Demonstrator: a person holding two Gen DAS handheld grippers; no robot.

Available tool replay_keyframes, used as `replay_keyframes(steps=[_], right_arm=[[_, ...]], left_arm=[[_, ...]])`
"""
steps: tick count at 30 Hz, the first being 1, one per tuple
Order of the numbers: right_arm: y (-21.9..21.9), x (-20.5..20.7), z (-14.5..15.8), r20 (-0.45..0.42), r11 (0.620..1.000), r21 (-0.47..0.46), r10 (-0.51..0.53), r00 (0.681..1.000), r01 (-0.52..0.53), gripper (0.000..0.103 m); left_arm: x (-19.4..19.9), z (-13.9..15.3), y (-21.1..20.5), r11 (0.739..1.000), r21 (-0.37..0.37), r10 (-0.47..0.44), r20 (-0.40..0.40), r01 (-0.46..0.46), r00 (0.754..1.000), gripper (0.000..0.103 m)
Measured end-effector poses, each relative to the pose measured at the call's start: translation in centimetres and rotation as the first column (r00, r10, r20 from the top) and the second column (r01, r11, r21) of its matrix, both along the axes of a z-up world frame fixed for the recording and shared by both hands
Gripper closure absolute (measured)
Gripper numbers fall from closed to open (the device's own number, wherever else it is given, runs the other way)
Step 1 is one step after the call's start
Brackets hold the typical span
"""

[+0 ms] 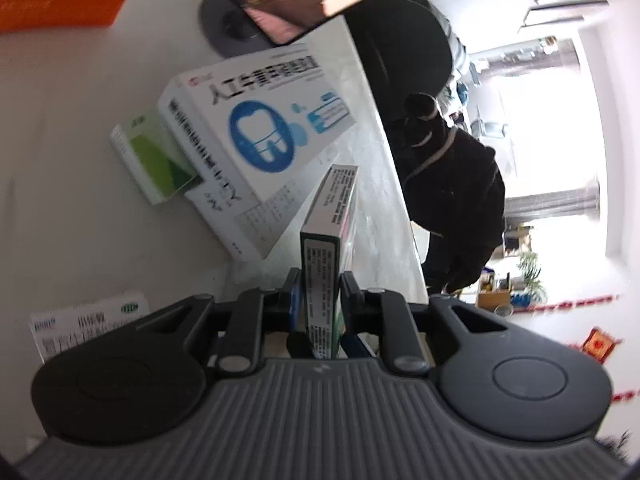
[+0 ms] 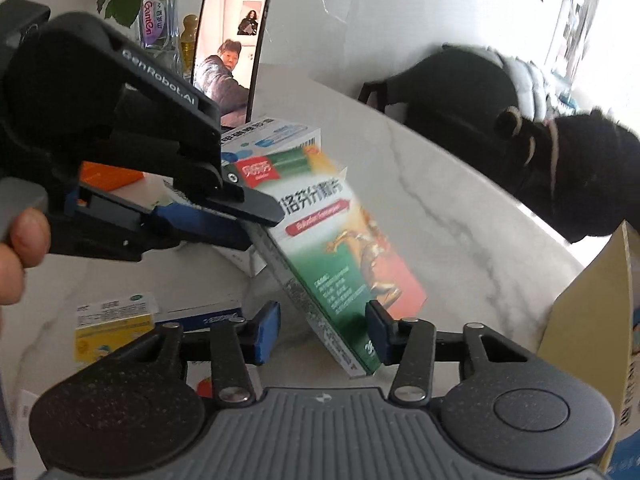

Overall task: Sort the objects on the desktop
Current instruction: 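Close the right tool on the ibuprofen box's edge and lift it, then carry the ibuprofen box to the beige box and lower it upright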

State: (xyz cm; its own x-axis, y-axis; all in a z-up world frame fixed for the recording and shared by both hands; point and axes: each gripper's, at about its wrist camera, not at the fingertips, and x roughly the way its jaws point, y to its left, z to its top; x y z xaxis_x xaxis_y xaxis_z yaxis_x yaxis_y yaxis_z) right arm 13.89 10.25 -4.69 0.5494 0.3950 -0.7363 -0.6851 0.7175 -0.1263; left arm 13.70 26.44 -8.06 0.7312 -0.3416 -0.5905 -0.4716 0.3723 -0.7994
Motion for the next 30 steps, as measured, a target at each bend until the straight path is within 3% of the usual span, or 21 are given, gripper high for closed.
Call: replay_keyframes(steps=[6, 12, 14, 18, 20, 24, 26, 30], right_arm=[[1.4, -0.7, -0.9, 0.119, 0.995, -0.099, 0.045, 0.992, -0.033, 0.061], [2.1, -2.4, -1.4, 0.24, 0.973, -0.213, 0.137, 0.961, -0.086, 0.072], [2.1, -2.6, -1.4, 0.253, 0.966, -0.241, 0.158, 0.955, -0.096, 0.074], [1.8, -2.7, -1.2, 0.264, 0.952, -0.285, 0.19, 0.946, -0.112, 0.077], [1.3, -2.6, -1.0, 0.264, 0.947, -0.299, 0.203, 0.943, -0.12, 0.079], [0.7, -2.1, -0.3, 0.258, 0.948, -0.299, 0.191, 0.947, -0.109, 0.081], [0.5, -1.9, 0.1, 0.252, 0.951, -0.291, 0.184, 0.95, -0.107, 0.081], [0.1, -1.4, 1.1, 0.236, 0.958, -0.268, 0.17, 0.957, -0.104, 0.082]], left_arm=[[-0.3, -0.1, 0.1, 0.999, -0.043, 0.014, 0.006, -0.014, 1.0, 0.085], [0.1, 0.3, 0.2, 0.997, -0.04, -0.059, 0.059, 0.061, 0.997, 0.083], [0.1, 0.5, 0.3, 0.996, -0.028, -0.08, 0.084, 0.083, 0.993, 0.07], [-0.2, 1.2, 0.7, 0.993, 0.009, -0.12, 0.136, 0.12, 0.983, 0.058], [-0.7, 1.6, 0.9, 0.992, 0.005, -0.128, 0.173, 0.129, 0.976, 0.042], [-1.7, 2.2, 1.2, 0.989, 0.029, -0.147, 0.23, 0.144, 0.962, 0.032], [-2.2, 2.3, 1.2, 0.987, 0.053, -0.159, 0.237, 0.151, 0.958, 0.019], [-3.4, 2.3, 1.3, 0.982, 0.105, -0.181, 0.232, 0.16, 0.956, 0.018]])
